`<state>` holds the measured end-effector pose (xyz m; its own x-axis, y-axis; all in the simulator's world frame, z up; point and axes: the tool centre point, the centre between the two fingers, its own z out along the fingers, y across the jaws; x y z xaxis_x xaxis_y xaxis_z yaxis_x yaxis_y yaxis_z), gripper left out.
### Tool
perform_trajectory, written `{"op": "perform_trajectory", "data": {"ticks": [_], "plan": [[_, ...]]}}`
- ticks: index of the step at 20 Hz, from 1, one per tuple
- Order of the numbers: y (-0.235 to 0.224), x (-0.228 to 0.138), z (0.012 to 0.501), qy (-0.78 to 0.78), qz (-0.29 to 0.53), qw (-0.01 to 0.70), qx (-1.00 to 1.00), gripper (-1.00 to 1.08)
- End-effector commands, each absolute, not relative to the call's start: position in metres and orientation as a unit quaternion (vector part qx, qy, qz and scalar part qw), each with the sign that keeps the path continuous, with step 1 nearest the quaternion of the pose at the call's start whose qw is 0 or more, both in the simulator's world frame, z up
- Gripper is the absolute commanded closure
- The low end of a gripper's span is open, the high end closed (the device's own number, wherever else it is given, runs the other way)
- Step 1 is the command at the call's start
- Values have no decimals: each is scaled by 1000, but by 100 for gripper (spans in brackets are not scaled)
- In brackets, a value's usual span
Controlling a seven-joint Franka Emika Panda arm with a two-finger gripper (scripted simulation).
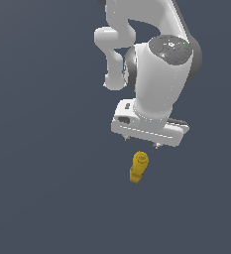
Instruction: Pick up the object and move it to a goal position.
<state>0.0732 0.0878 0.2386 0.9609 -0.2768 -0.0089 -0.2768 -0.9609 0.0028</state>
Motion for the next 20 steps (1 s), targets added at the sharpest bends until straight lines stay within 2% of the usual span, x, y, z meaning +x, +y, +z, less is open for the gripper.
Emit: {"op": "perform_trajectory", "data": {"ticks": [1,9,20], "plan": [[91,82,232,-154,-3,0,988,-92],[97,96,221,-175,0,0,985,-92],[97,95,198,-175,0,0,985,-92]]}}
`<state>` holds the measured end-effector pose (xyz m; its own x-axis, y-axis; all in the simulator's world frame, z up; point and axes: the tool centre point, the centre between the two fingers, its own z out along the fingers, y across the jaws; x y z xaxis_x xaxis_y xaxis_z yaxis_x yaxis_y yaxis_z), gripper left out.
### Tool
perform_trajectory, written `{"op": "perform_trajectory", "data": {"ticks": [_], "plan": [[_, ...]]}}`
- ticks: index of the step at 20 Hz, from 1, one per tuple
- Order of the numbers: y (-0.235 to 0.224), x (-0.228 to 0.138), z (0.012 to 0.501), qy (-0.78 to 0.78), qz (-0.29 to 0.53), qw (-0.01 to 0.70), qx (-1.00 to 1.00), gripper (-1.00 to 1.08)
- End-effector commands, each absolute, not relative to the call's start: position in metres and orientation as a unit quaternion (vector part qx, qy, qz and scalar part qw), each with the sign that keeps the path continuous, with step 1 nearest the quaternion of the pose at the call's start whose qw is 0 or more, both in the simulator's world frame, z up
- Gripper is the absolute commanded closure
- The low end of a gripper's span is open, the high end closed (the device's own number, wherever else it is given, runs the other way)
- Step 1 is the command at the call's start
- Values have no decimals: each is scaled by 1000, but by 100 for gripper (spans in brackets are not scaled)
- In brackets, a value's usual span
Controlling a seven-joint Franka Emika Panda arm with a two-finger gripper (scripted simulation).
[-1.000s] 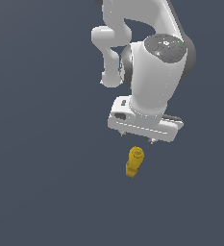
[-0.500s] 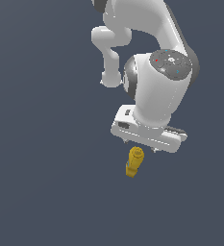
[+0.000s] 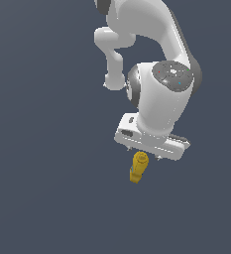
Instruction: Pick up the object and move it to a goal position.
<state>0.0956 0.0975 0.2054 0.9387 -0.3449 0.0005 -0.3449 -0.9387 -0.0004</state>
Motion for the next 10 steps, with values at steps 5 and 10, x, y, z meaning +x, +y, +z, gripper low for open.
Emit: {"op": "perform_trajectory", "data": {"ticks": [5,10], "plan": [[97,95,175,176,0,0,-984,-92],[98,96,170,176,0,0,-984,-92]]}}
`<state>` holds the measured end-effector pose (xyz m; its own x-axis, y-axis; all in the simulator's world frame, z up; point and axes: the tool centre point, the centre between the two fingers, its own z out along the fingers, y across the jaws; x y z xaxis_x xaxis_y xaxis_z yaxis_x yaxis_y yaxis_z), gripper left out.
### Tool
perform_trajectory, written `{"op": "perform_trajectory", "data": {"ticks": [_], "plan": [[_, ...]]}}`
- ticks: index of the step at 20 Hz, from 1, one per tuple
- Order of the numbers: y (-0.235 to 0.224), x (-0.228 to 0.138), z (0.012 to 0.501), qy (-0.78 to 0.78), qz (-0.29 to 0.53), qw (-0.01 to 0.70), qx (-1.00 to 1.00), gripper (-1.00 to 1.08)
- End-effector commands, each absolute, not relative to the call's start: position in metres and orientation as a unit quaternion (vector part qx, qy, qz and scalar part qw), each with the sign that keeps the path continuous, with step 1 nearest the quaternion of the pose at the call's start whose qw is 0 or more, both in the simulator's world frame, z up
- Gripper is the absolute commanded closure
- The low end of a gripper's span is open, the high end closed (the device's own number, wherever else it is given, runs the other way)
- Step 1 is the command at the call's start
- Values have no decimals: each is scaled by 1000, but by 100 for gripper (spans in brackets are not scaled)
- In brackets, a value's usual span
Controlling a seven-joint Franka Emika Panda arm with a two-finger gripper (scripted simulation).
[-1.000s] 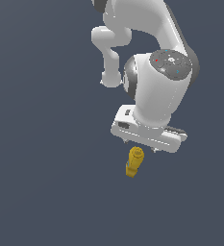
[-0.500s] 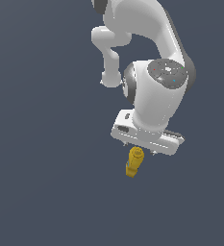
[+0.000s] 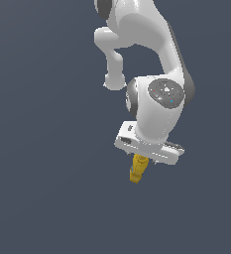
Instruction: Pick up the object and move it to a goal position.
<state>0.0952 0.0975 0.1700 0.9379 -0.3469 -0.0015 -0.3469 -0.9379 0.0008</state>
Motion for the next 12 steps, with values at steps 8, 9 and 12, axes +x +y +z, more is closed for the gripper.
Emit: {"op": "perform_trajectory", "data": {"ticks": [8,9,12], "plan": [[98,96,170,-176,0,0,984,108],[98,96,170,-176,0,0,984,108],[98,96,170,-176,0,0,984,108]]}}
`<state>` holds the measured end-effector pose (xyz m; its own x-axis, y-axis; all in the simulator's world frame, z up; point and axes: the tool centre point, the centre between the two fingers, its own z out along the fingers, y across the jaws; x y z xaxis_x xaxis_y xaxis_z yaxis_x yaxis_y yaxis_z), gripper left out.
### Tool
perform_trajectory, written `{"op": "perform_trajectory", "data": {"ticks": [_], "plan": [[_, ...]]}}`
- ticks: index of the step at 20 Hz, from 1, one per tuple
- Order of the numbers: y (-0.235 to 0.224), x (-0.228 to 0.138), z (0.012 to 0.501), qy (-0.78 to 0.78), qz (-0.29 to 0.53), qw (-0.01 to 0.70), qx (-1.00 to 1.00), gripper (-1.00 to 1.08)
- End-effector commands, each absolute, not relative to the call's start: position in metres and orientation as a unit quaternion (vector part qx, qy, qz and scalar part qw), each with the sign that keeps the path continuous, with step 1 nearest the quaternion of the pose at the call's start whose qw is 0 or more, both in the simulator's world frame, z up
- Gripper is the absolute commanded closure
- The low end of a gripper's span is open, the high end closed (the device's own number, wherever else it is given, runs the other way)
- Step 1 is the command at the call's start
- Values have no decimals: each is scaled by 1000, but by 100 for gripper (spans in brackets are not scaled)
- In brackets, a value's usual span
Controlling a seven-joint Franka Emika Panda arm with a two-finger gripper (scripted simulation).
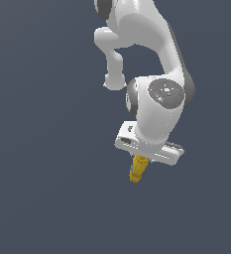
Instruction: Pick up the object and move it to a goal position.
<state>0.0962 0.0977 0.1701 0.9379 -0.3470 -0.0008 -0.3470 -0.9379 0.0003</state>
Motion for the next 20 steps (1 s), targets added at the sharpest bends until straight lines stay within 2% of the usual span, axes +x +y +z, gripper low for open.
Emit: {"op": "perform_trajectory", "data": {"ticks": [1,10,20], "plan": [[98,96,170,-176,0,0,984,108],[104,89,196,-176,0,0,984,108],[126,66,287,-176,0,0,984,108]]}}
